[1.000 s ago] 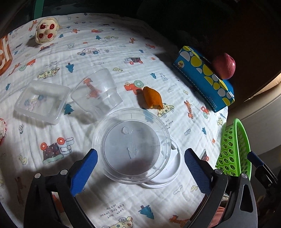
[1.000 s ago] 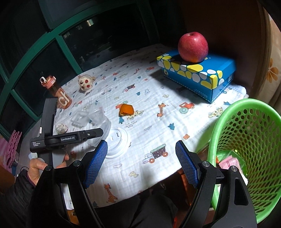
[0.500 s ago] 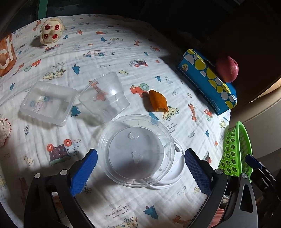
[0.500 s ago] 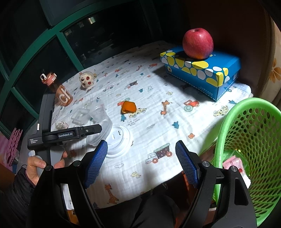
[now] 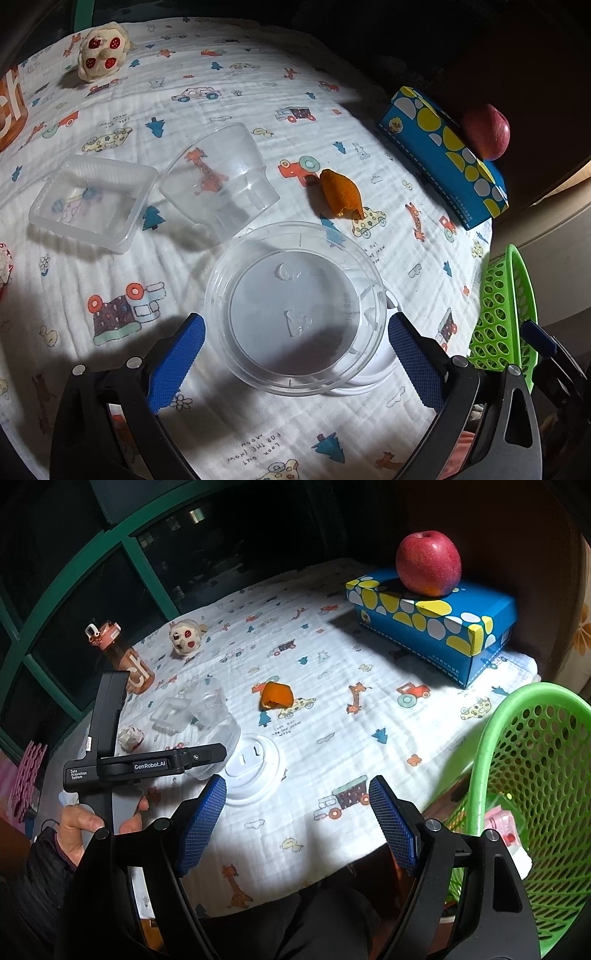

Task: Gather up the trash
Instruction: 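Move both tools back to the table toward the clear lid and white cup lid, then grasp the clear round lid with the left tool while the right tool grasps the white cup lid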

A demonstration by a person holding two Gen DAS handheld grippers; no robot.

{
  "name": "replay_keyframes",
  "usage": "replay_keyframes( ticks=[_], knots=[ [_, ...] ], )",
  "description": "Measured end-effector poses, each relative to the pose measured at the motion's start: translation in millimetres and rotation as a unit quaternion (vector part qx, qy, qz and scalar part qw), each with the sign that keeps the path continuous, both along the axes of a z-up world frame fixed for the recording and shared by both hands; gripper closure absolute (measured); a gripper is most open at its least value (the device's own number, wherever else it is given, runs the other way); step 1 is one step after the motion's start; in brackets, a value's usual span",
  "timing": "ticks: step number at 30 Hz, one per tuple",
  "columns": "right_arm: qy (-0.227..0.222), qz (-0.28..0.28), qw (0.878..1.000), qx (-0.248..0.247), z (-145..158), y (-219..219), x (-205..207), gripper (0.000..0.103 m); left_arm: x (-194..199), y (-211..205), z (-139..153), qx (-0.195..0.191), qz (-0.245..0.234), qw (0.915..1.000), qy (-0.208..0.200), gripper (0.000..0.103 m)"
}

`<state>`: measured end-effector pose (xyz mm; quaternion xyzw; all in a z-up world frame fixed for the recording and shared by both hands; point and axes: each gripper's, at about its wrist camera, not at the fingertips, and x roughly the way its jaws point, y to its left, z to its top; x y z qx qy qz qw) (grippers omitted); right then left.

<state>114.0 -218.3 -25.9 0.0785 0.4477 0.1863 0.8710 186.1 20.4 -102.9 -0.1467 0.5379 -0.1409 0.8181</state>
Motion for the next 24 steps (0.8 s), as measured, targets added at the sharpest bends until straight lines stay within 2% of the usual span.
replay_keyframes(
  ticks=[2,3,8,19,24],
  knots=[
    [0.001,0.004,1.000,-0.004,-2,3,0,0.024,0,-1,0,-0.004,-0.001,1.0000,-0.006,0.009],
    [0.001,0.006,1.000,-0.008,-3,4,1,0.024,0,-1,1,-0.002,-0.002,1.0000,-0.009,0.014],
    [0.003,0.024,0.999,-0.023,-11,16,3,0.024,-6,6,8,-0.007,0.005,0.9997,-0.025,0.014],
    [0.004,0.095,0.994,-0.051,-40,73,24,0.024,-28,36,55,-0.020,0.034,0.9966,-0.072,0.015],
    [0.006,0.121,0.990,-0.066,-52,97,37,0.026,-35,49,64,-0.020,0.046,0.9954,-0.081,0.015]
  ],
)
